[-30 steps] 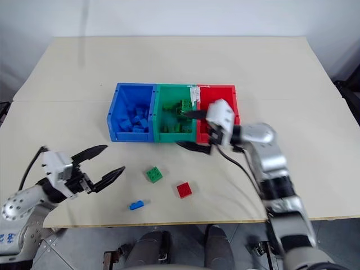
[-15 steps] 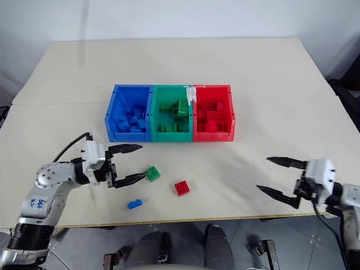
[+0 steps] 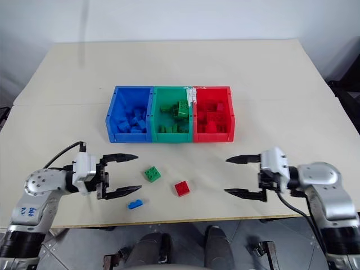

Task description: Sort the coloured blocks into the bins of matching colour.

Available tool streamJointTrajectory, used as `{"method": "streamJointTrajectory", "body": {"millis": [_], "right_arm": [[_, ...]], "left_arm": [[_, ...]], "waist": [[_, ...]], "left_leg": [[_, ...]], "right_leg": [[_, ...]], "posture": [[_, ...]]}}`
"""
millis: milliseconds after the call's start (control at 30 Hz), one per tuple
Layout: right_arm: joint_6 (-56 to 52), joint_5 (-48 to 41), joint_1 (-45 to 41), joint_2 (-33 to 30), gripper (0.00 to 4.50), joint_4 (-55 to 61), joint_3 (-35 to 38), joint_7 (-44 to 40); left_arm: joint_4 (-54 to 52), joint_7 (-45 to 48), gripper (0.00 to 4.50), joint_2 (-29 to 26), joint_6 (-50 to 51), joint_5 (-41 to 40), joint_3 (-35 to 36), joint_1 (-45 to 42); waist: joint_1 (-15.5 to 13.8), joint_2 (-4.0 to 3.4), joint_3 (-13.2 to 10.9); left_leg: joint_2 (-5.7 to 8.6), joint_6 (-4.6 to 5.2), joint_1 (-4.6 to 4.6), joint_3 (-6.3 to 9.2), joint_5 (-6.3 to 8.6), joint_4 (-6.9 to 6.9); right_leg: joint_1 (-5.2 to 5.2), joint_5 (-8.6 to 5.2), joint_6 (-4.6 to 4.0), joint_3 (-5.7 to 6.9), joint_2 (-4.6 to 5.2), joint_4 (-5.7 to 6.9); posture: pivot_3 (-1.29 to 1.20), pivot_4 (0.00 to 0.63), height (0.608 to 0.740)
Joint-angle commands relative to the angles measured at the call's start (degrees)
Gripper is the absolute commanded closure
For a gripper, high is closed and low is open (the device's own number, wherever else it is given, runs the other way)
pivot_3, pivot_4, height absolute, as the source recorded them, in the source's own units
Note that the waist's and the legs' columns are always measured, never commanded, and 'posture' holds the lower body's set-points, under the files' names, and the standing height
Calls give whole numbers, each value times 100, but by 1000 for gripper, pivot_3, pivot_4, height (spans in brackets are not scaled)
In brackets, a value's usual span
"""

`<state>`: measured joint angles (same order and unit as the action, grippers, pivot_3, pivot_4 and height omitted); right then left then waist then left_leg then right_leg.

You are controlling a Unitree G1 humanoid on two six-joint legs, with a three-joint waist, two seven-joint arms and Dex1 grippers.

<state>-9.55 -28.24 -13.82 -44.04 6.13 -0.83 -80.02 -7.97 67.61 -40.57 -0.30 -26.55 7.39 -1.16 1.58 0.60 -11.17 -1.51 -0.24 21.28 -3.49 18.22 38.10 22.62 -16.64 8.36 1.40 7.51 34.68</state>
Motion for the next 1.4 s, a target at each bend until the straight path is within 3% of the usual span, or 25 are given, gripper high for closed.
{"method": "streamJointTrajectory", "body": {"millis": [33,300,400,633,933,1100,1333,1400], "right_arm": [[-184,321,-525,301,62,33,-874,-257],[181,1146,-1251,927,62,-798,-1937,-403],[294,1268,-1276,1090,690,-973,-2028,-359],[448,1254,-1334,1274,3042,-1085,-1951,-323],[-301,546,-1772,1255,3055,-1069,-632,581],[-99,761,-2737,1209,3055,-2255,15,1300],[752,1321,-3881,1106,3055,-4384,199,1676],[870,1396,-4026,1165,2303,-4682,187,1692]], "left_arm": [[-506,174,0,-136,12,-277,220,371],[-795,9,0,-149,-85,-216,583,1167],[-806,-110,0,-111,-148,-204,813,1447],[-979,-293,0,-54,-115,-212,847,1564],[-1281,-1437,0,352,653,-688,1167,1238],[-1437,-1792,0,557,893,-621,836,794],[-1188,-2062,0,850,1039,-418,269,-123],[-1132,-2064,0,898,1026,-360,174,-256]], "waist": [[5,-1,0],[4,-1,0],[5,-1,0],[1,-1,0],[5,-1,0],[8,-2,-1],[8,-2,-1],[12,-2,-1]], "left_leg": [[0,2,1,-1,4,-1],[2,16,23,-2,42,2],[-7,13,26,-11,52,1],[-17,17,26,-32,66,12],[-20,16,25,-28,66,18],[-20,13,24,-35,66,18],[-11,14,28,-76,66,19],[-10,13,28,-93,66,19]], "right_leg": [[3,0,-2,-1,2,-2],[9,-3,-7,23,12,-14],[13,-3,-8,55,7,-19],[12,-4,-9,105,11,-23],[10,-4,-9,107,12,-16],[11,-4,-9,107,9,-14],[12,-4,-9,117,7,-15],[14,-4,-9,130,5,-16]], "posture": [[0,150,740],[0,150,740],[0,150,740],[0,150,740],[0,150,740],[0,150,740],[0,150,740],[0,150,740]]}}
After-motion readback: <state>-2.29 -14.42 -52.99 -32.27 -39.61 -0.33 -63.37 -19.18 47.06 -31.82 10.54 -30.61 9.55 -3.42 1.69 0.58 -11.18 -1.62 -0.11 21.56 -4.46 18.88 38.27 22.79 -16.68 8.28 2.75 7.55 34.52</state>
